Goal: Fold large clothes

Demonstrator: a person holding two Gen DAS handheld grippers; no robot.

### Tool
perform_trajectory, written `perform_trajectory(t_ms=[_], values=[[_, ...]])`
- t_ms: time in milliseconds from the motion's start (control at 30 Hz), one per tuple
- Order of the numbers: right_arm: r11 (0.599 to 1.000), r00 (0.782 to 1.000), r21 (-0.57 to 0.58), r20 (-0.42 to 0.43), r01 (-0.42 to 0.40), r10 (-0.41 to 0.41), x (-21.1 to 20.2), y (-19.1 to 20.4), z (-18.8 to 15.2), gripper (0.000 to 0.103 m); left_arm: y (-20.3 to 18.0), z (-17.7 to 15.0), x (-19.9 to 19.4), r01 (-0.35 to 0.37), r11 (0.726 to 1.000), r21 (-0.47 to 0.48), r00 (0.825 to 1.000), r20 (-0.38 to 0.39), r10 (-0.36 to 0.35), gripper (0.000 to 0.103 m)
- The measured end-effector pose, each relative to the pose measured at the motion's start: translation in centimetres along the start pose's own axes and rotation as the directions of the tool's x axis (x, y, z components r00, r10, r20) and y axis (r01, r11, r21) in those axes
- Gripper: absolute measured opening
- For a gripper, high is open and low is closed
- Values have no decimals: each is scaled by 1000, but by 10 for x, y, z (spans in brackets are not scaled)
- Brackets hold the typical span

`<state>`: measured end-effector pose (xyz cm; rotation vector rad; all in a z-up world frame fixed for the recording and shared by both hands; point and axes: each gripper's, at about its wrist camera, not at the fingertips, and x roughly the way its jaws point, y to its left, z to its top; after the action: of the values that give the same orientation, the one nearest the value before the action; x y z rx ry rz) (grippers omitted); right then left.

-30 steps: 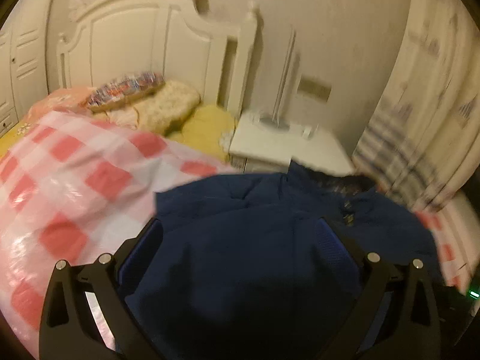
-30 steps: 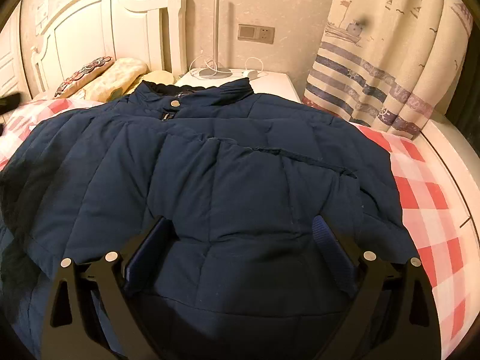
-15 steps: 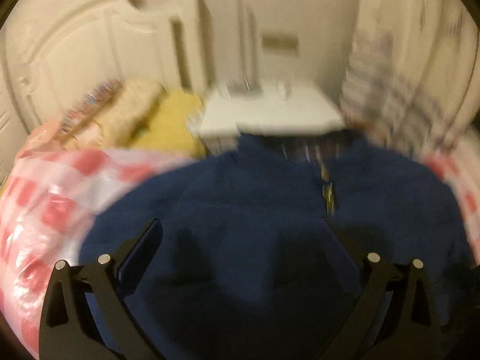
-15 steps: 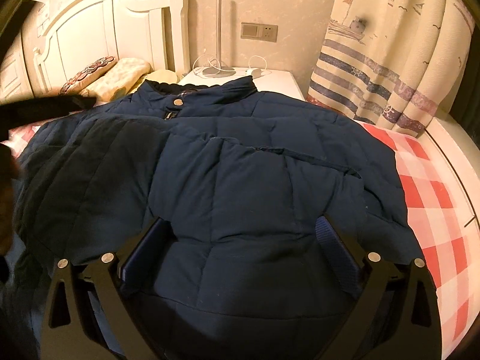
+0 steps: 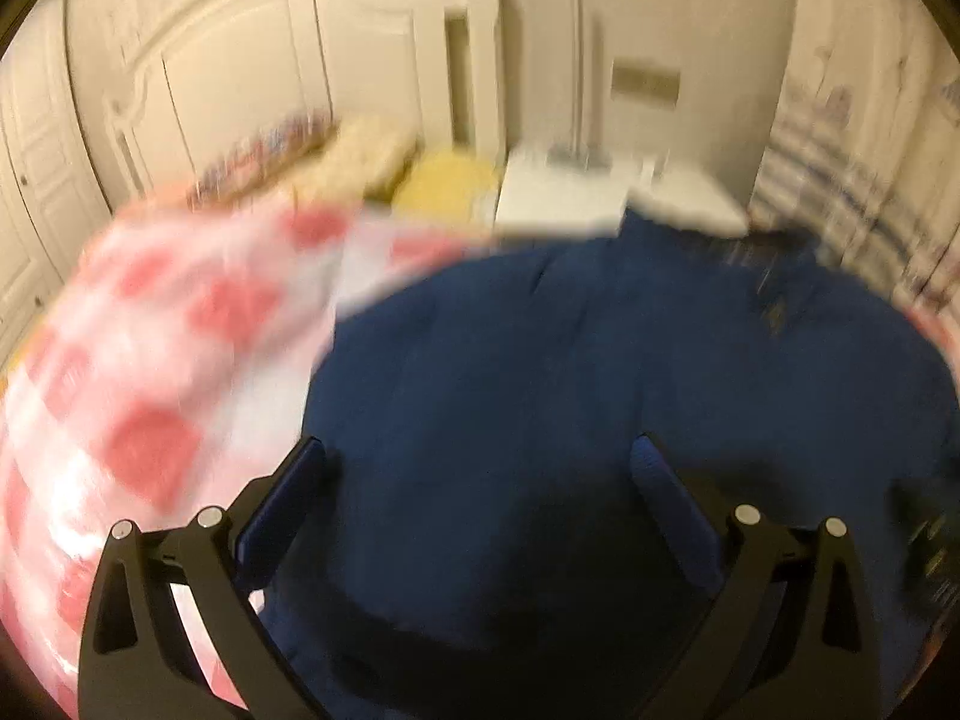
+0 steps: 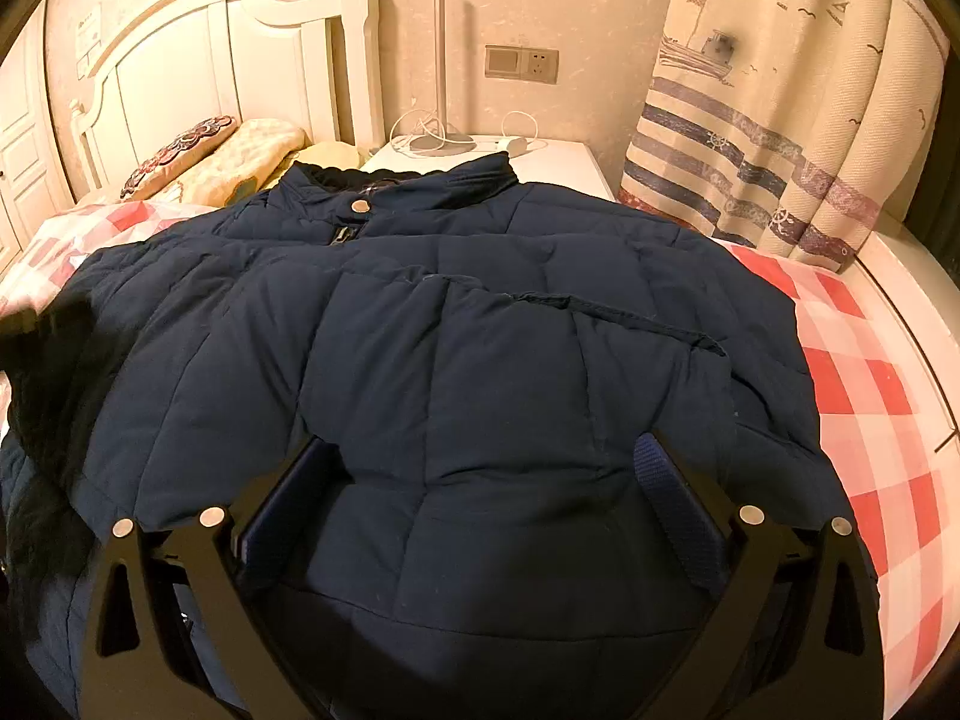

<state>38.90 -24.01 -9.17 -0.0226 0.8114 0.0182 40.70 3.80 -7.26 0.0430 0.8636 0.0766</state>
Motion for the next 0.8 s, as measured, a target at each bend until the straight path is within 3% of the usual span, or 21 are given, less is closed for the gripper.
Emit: perform_trajectory(t_ms=[67, 267, 433, 633, 800], values=[[1000, 1000, -1, 2, -1, 1, 0, 0, 0, 98, 5, -8, 7, 41, 999, 3, 999, 3, -41, 101], [1000, 1000, 3, 19, 8, -8, -4, -1, 0, 97, 1, -6, 12, 8, 1000, 26, 1000, -1, -8, 101], [984, 983, 164, 153, 75, -100, -31, -26, -8, 98, 7, -9, 11, 22, 1000, 14, 1000, -2, -22, 101], [975, 997, 214, 30, 65, -73, -8, -39, -4, 98, 6, -10, 10, 26, 1000, 10, 1000, -3, -26, 101], [970, 999, 241, 12, 36, -40, -3, -44, -6, 98, 7, -10, 11, 25, 1000, 10, 1000, -3, -25, 101]])
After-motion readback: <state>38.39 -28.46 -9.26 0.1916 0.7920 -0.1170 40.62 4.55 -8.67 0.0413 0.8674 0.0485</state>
